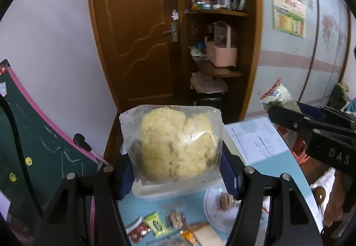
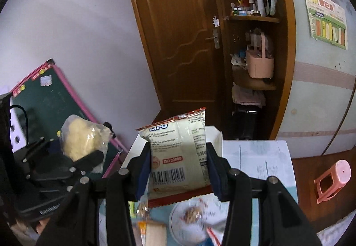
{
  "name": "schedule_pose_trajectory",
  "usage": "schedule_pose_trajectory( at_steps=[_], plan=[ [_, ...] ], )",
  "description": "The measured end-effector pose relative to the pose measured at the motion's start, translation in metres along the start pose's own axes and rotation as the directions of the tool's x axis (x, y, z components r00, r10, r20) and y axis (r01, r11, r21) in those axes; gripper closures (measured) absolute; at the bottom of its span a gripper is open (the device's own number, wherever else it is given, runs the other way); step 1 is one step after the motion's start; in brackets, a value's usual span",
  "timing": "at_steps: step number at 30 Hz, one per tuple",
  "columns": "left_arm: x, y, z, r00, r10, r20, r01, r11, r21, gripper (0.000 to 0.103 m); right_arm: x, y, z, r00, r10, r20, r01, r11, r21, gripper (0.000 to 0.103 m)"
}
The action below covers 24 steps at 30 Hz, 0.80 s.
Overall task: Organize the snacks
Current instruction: 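Lift both packs into the white tray and release them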
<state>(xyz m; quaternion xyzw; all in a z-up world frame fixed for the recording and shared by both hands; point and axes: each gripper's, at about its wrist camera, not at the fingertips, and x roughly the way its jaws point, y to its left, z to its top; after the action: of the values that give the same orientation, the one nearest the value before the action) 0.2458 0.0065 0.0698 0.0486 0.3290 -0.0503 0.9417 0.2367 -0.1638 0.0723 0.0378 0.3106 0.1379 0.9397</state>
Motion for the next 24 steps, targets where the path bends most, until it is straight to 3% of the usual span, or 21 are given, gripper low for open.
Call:
schedule_pose_trajectory(
  at_steps=[4,9,11,12,13,14,15,19,24],
  plan=[
    [0.046,0.014,0.016,0.999,0.026,-0.034,-0.027,0.999,-0.03,0.039,0.038,0.0,0.017,0.999,-0.038,-0.009,0.038,0.999,-0.005,0.056],
    [0.098,0.027,0.008,0.995,0.033,-0.096,-0.039,0.997,-0.065,0.034,0.097,-0.01,0.019,0.996,-0.054,-0.064,0.057,0.997,0.046,0.055],
    [0.113,0.03,0.001,0.994,0.016,-0.108,-0.024,0.997,-0.069,0.01,0.116,-0.013,0.015,0.995,-0.041,-0.086,0.047,0.997,0.064,0.051],
    [0.12,0.031,-0.002,0.994,0.006,-0.11,-0.014,0.997,-0.073,0.005,0.123,-0.013,0.012,0.995,-0.04,-0.095,0.047,0.997,0.069,0.048],
    [0.127,0.032,-0.004,0.994,0.012,-0.111,-0.02,0.997,-0.074,0.003,0.133,-0.015,0.009,0.993,-0.039,-0.108,0.047,0.996,0.078,0.039],
    [0.128,0.033,-0.008,0.993,0.017,-0.115,-0.026,0.997,-0.074,0.003,0.141,-0.016,0.006,0.992,-0.034,-0.126,0.045,0.995,0.088,0.029],
    [0.133,0.033,-0.01,0.991,0.018,-0.13,-0.028,0.997,-0.071,0.003,0.146,-0.017,0.003,0.99,-0.032,-0.141,0.045,0.995,0.092,0.027],
    [0.141,0.033,-0.017,0.987,0.009,-0.162,-0.022,0.997,-0.074,0.003,0.153,-0.014,-0.007,0.983,-0.023,-0.183,0.037,0.997,0.073,0.025],
    [0.125,0.026,-0.022,0.989,0.024,-0.145,-0.031,0.998,-0.051,0.003,0.135,-0.013,-0.013,0.983,-0.025,-0.181,0.034,0.998,0.048,0.025]
  ],
)
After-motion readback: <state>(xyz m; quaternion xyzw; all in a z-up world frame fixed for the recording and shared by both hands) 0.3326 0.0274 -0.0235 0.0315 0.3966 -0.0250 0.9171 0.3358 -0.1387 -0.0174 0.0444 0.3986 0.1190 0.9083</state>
